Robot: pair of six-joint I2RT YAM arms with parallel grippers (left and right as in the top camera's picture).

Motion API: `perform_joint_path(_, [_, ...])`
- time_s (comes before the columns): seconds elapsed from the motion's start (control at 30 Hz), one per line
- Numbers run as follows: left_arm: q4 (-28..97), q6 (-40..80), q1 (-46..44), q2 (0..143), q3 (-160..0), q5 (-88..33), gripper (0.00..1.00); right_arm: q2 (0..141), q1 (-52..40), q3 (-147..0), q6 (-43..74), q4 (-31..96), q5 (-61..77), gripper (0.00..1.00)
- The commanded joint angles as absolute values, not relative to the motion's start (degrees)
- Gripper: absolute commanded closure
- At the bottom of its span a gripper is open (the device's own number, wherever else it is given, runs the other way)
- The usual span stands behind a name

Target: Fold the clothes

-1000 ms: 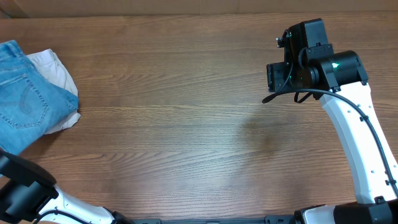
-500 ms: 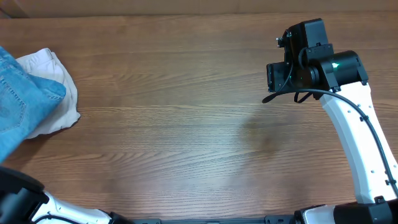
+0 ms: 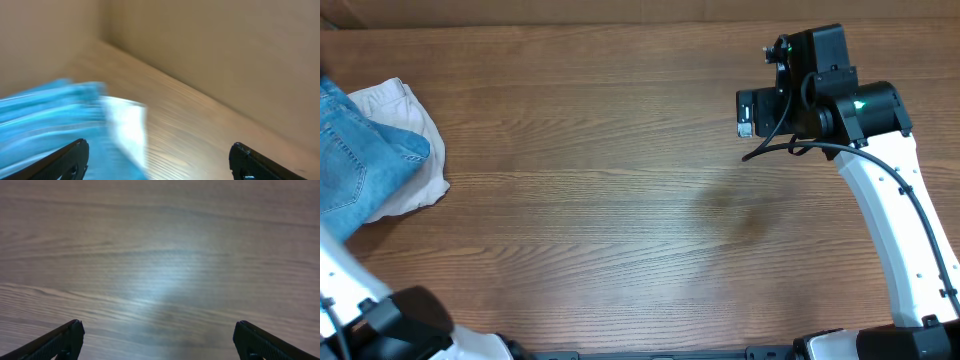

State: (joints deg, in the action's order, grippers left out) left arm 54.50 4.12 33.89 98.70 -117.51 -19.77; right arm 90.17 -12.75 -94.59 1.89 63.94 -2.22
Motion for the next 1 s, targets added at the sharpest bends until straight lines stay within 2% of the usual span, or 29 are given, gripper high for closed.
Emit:
perform_joint_path(0.0, [56.93,-0.01,23.77,96.68,-118.32,-13.69,0.05,89.95,-12.62,-94.94,2.17,61.56,1.26,0.00])
perform_joint_path(0.13, [61.52,-0.05,11.18,97.08,-118.30,-9.65,0.00,89.97,-12.60,-94.94,2.20,56.64,1.56,0.00])
perform_joint_path(0.33, [65.82,-0.01,-1.67,98.87,-118.28,-0.75,0.00,90.78,-10.17,-94.94,5.91,48.40,1.34,0.00])
perform_joint_path(0.5, [74.19,6.04,-4.51,99.94,-118.28,-1.50,0.00,89.23,-6.59,-95.00,11.84,54.85,1.15,0.00])
perform_joint_path(0.7, [82.74,4.38,-4.75,97.41,-118.15,-1.30,0.00,82.13,-3.40,-94.85,13.17,61.82,1.83,0.02])
perform_joint_path(0.83, [80.29,2.74,-6.39,90.17,-114.32,-0.64,0.00,74.74,-3.68,-91.50,12.08,64.62,1.83,0.08])
perform_joint_path(0.97, [71.79,2.81,-8.62,78.46,-102.59,0.08,0.00,64.34,-3.68,-81.38,12.49,61.10,2.48,0.08])
